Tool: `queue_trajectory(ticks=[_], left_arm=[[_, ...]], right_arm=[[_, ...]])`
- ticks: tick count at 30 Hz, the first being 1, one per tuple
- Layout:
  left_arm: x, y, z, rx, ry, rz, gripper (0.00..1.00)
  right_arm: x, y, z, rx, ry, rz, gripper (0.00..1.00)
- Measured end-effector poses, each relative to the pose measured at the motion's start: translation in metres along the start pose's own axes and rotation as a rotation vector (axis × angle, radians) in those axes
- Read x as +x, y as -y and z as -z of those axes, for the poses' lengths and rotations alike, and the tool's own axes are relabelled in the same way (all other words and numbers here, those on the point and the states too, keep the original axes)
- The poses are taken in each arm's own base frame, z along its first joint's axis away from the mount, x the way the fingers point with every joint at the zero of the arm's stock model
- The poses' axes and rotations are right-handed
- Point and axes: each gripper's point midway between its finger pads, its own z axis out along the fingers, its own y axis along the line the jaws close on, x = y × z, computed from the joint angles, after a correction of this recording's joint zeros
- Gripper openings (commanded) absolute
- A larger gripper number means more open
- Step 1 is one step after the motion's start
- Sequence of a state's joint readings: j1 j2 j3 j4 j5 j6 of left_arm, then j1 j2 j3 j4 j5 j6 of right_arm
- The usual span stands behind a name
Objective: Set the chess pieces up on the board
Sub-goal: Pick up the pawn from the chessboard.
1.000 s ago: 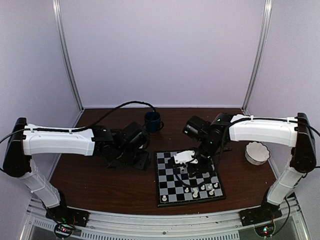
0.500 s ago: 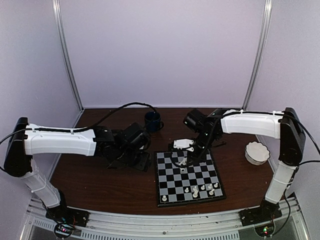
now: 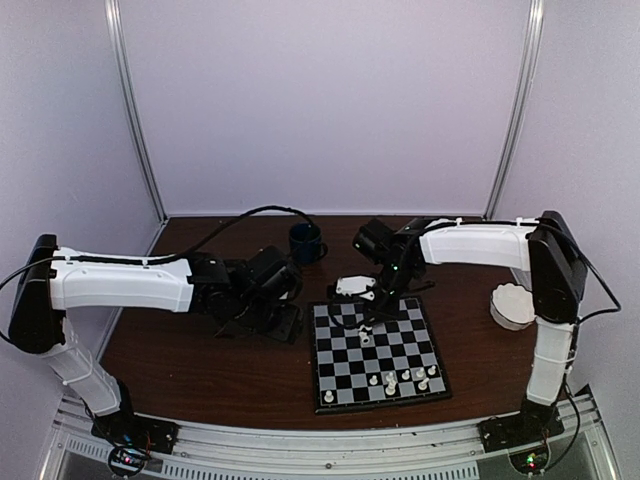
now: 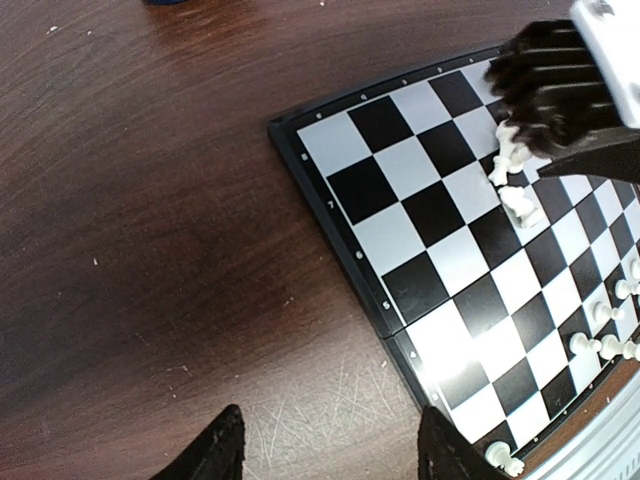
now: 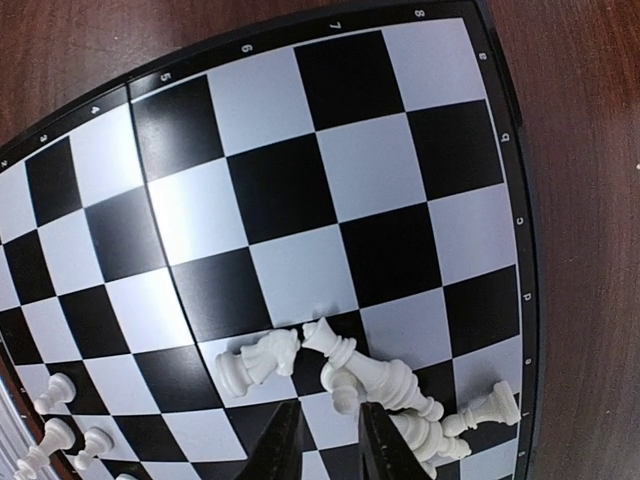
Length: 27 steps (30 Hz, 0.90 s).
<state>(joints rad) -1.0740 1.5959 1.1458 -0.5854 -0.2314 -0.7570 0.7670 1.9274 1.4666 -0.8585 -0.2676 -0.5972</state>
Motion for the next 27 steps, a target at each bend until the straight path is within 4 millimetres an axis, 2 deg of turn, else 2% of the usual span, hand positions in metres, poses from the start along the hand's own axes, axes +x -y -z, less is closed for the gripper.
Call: queue_trajectory(ticks=[8,14,20,23,27], left_arm=[[0.0,0.0,0.0,0.0,0.0,0.0,0.59],[0.0,0.0,0.0,0.0,0.0,0.0,0.59],[0.001,-0.001,-0.001,-0.002,-0.003,0.0,0.59],[0.002,-0.001,-0.001,-0.003,-0.005,-0.001,0.59],[0.002,-0.001,-0.001,-0.004,-0.004,-0.001,0.59]], right_arm=[[0.006,0.002,-0.014,-0.007,-0.036,-0.007,0.17],[0.007,0.002,-0.015,-0.01,-0.04,-0.008,0.06],[0.007,0.001,-0.014,-0.011,-0.042,-0.009,0.03],[0.007,0.0,-0.008,-0.008,-0.038,-0.008,0.03],[0.003,-0.003,0.019,0.016,0.01,-0.002,0.03]])
